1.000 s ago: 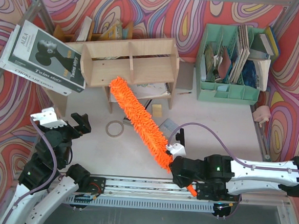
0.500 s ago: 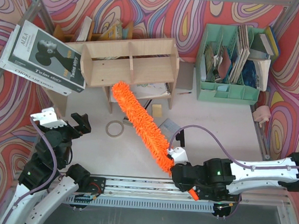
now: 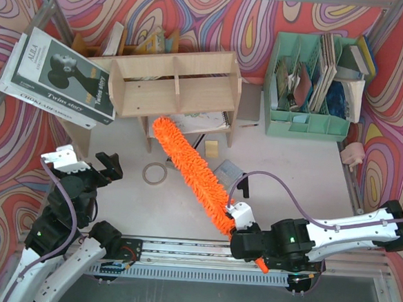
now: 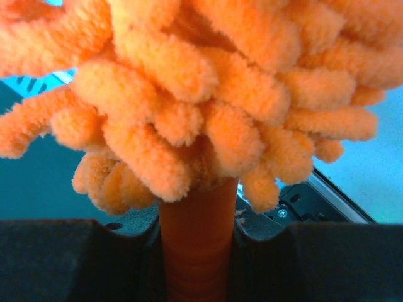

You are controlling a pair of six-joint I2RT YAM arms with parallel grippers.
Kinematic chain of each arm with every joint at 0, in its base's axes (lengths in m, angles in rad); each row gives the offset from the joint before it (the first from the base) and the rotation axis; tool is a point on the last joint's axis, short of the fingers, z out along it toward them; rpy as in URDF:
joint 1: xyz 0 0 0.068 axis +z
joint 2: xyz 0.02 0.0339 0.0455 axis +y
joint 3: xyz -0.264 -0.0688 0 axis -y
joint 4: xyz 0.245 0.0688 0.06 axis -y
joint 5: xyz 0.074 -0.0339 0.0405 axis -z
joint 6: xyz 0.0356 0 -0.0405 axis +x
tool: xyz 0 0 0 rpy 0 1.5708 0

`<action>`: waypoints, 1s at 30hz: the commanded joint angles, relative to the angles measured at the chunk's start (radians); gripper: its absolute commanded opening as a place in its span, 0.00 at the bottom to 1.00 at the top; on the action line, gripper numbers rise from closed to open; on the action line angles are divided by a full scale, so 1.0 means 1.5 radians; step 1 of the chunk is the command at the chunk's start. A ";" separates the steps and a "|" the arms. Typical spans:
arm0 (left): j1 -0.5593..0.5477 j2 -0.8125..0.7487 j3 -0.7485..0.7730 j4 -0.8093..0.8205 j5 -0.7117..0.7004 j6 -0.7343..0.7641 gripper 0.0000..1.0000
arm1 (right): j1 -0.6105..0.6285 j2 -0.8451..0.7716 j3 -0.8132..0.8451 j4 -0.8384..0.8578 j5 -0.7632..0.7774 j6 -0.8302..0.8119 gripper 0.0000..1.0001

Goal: Dust the bookshelf with a duster

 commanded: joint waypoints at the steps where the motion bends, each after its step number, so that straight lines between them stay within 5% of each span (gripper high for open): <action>1: 0.004 0.002 0.003 0.000 -0.009 -0.006 0.98 | 0.005 0.003 0.024 0.027 0.073 0.016 0.00; 16: 0.004 -0.002 0.002 0.001 -0.004 -0.008 0.98 | -0.004 0.113 0.070 0.109 0.149 0.013 0.00; 30: 0.004 -0.043 0.001 -0.003 -0.015 -0.015 0.98 | -0.130 0.203 0.136 0.167 0.138 -0.085 0.00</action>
